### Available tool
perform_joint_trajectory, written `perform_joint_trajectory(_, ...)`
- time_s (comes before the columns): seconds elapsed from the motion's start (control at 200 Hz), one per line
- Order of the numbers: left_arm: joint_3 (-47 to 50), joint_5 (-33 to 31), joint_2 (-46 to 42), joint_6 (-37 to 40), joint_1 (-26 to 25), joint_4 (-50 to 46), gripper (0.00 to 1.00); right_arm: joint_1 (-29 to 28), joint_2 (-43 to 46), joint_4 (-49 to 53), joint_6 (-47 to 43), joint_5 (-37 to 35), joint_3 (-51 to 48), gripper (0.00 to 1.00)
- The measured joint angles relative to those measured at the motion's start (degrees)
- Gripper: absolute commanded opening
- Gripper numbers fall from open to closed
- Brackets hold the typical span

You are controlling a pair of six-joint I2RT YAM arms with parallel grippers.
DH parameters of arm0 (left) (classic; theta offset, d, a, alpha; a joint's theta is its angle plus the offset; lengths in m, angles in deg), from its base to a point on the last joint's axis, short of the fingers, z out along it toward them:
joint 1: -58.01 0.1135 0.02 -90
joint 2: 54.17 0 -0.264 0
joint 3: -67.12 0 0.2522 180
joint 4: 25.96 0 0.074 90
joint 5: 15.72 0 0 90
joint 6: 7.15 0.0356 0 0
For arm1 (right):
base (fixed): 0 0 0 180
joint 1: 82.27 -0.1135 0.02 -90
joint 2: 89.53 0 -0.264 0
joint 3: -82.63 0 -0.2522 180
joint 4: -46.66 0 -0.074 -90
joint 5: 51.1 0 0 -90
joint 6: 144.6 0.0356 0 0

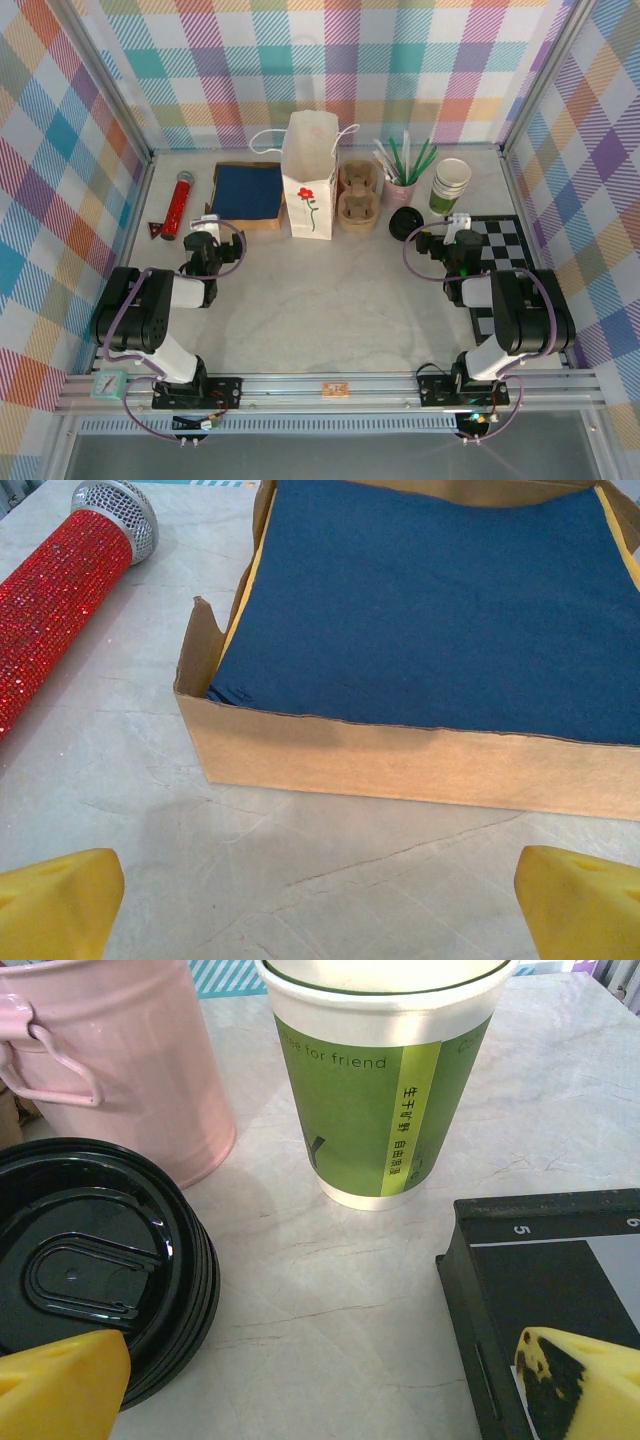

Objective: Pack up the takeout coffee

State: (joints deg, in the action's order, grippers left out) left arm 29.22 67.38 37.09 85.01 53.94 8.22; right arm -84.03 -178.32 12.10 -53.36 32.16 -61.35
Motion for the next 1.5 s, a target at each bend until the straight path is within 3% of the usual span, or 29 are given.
perform_joint_trajectory(1.17, 0.00, -0.26, 0.00, -0.02, -0.02, 0.02, 1.00, 0.00, 0.00, 0.00, 0.00, 0.00, 0.00, 0.99)
perform_joint_trajectory(1.305, -0.11, -4.92, -2.16, -0.83, -1.18, -2.80, 1.00, 0.00, 1.84, 3.45, 0.02, 0.22, 0.44, 0.99)
perform_joint_trajectory(1.501, -5.05, -13.97, -10.29, -3.45, -2.89, -15.17, 1.00, -0.02, 12.92, 16.92, 2.05, -0.02, 5.66, 0.99)
